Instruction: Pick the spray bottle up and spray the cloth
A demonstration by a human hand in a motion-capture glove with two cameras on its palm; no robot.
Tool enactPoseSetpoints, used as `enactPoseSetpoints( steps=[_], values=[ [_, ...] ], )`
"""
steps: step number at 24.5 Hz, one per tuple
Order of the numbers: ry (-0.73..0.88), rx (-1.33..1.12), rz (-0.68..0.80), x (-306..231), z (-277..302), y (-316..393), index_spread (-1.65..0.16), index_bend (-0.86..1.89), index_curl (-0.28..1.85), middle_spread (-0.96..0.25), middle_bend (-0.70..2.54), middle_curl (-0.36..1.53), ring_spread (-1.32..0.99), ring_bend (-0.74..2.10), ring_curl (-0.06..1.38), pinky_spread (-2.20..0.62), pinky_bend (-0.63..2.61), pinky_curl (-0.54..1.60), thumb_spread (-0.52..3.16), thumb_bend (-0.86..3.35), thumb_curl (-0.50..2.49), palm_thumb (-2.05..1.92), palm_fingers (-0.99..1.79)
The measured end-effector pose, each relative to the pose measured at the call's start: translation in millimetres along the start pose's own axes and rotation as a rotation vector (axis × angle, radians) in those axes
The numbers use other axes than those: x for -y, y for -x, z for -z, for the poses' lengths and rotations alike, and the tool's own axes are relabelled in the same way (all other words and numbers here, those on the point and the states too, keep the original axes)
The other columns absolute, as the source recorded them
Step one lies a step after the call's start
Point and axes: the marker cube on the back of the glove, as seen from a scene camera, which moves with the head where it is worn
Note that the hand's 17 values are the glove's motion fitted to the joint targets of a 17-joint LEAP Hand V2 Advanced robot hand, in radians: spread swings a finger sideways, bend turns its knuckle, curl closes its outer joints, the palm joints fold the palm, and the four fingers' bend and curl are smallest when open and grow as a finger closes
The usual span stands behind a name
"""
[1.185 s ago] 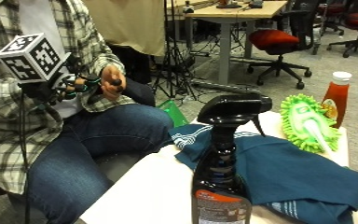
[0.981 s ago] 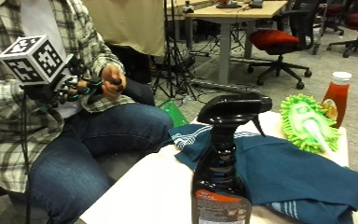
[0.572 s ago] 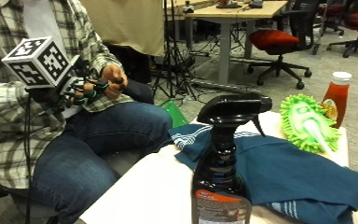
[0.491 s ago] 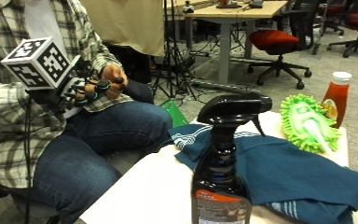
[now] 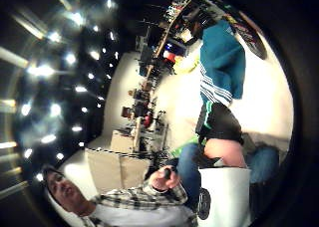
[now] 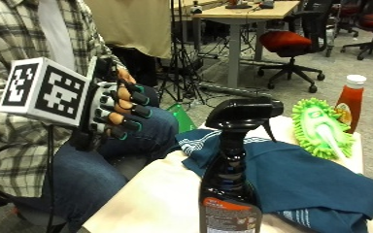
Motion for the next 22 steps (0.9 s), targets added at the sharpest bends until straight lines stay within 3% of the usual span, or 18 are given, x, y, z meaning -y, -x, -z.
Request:
enactPoseSetpoints(
  steps=[9, 15, 22],
  values=[
    [-0.171, 0.315, -0.149, 128, 16, -46, -0.26, 0.13, 0.26, -0.03, 0.25, 0.28, 0.03, 0.38, 0.23, 0.17, 0.21, 0.25, 1.12, 0.28, 0.39, 0.7, 0.37],
    [-0.204, 0.48, -0.201, 184, 3, -71, -0.27, 0.17, 0.28, -0.04, 0.26, 0.3, 0.01, 0.37, 0.25, 0.17, 0.2, 0.26, 1.07, 0.27, 0.43, 0.8, 0.42],
    [-0.166, 0.491, -0.164, 227, 1, -71, -0.27, 0.21, 0.32, -0.08, 0.42, 0.37, -0.07, 0.47, 0.29, 0.14, 0.12, 0.22, 0.94, 0.24, 0.48, 0.91, 0.83]
  ],
)
